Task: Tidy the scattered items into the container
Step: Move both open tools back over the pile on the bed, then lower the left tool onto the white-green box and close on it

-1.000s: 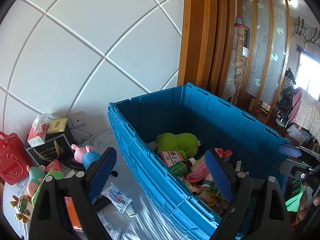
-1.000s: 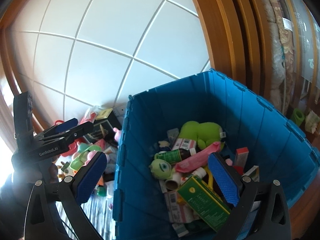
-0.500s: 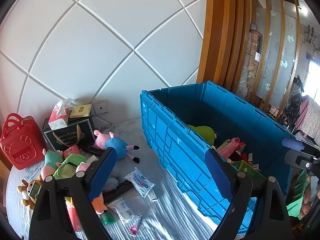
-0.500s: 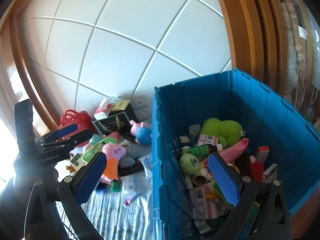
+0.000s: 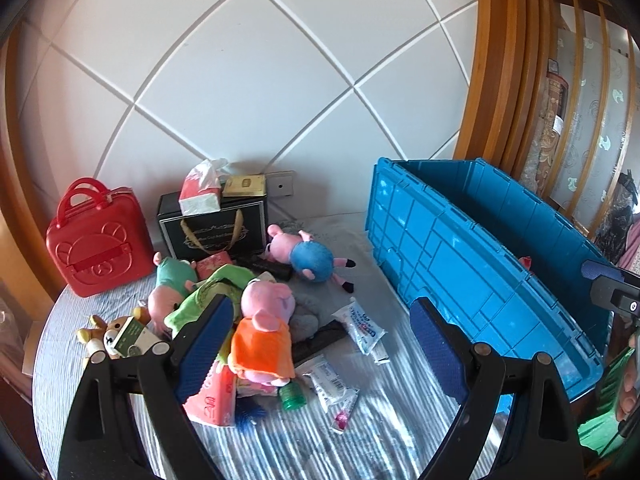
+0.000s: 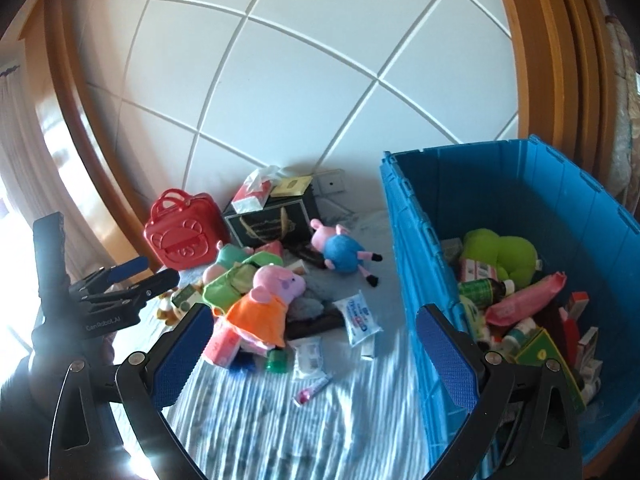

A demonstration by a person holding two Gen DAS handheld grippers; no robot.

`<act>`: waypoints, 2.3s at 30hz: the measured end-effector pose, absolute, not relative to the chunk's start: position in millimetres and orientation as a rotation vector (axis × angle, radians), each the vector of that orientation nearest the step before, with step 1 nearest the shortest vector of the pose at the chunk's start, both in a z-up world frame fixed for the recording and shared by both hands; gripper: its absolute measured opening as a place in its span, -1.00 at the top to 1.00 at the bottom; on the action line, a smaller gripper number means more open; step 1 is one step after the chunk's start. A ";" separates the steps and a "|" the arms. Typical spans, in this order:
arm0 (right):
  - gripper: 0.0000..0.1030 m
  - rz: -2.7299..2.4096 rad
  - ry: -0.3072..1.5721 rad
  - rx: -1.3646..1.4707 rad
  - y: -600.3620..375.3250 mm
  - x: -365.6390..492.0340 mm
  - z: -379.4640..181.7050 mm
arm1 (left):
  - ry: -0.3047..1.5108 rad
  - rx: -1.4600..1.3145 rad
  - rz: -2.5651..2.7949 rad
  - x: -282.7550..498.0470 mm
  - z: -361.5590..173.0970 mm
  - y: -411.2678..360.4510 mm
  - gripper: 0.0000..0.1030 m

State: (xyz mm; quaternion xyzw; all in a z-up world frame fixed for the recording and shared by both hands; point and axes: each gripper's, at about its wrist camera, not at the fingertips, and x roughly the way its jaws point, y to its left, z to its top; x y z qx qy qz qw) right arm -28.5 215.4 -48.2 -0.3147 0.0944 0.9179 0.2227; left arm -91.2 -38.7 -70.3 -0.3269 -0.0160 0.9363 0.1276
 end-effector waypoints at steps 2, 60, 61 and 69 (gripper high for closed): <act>-0.99 2.541 0.259 -0.889 206.8 -37.5 -54.9 | -0.060 -0.974 2.742 -87.0 -78.3 -58.9 -0.76; -0.99 2.184 0.274 -1.333 181.1 -254.0 -294.4 | -0.138 -1.191 2.580 -253.1 -312.9 -283.4 -0.23; -0.99 2.181 0.275 -1.334 182.7 -257.0 -296.5 | -0.147 -1.184 2.573 -250.1 -311.1 -283.0 -0.23; -0.99 2.177 0.278 -1.354 188.6 -281.0 -308.4 | -0.190 -1.265 2.629 -250.1 -322.2 -295.8 -0.23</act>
